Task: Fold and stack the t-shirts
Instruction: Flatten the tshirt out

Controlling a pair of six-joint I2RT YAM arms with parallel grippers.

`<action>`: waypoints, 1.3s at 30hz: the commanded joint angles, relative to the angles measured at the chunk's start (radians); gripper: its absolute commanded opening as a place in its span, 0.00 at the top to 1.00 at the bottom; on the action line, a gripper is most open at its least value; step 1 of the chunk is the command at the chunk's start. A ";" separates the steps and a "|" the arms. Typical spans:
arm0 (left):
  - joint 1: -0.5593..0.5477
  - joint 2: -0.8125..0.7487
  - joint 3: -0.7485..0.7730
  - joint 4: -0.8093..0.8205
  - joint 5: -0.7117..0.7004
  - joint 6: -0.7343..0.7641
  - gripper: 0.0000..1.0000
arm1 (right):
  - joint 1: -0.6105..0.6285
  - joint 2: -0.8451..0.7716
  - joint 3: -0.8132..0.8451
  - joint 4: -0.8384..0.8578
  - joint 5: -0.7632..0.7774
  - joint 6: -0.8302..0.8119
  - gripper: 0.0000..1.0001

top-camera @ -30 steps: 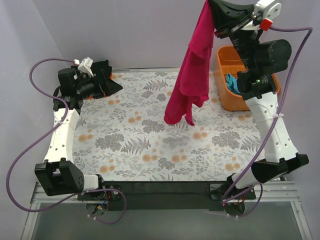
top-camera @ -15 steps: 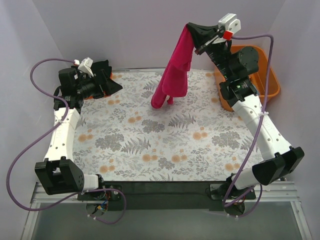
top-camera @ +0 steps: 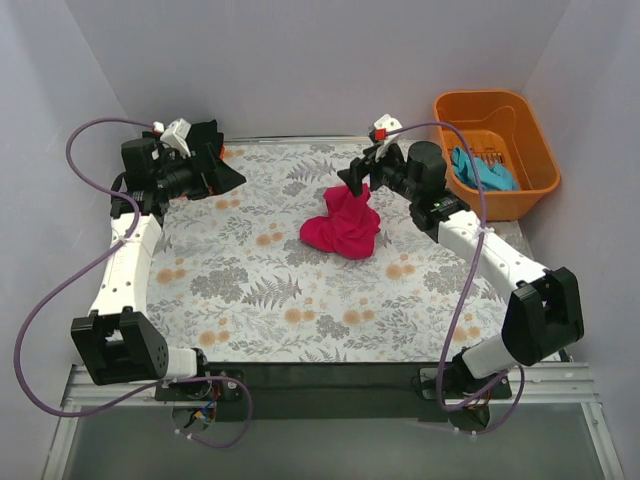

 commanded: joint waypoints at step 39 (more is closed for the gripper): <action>-0.450 0.741 0.199 0.002 -0.187 0.172 0.49 | -0.097 0.195 -0.206 -0.443 -0.198 0.116 0.47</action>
